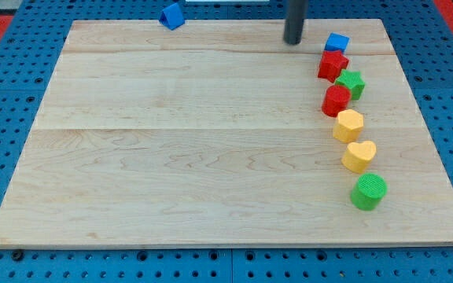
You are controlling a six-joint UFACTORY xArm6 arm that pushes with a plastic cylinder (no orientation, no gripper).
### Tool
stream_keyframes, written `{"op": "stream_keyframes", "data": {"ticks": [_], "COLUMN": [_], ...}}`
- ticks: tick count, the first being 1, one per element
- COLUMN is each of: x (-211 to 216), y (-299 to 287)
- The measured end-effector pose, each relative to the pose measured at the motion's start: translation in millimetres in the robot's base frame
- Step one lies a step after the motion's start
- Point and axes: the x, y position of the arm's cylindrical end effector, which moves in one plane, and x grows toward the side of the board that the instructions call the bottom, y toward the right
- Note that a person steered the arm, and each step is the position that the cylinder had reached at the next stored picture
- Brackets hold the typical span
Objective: Push the red star away from the blue cube
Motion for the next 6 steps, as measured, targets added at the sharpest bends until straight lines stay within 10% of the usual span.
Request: {"op": "stream_keyframes", "data": {"ticks": [2,6], "x": [80,232], "y": [60,-98]}}
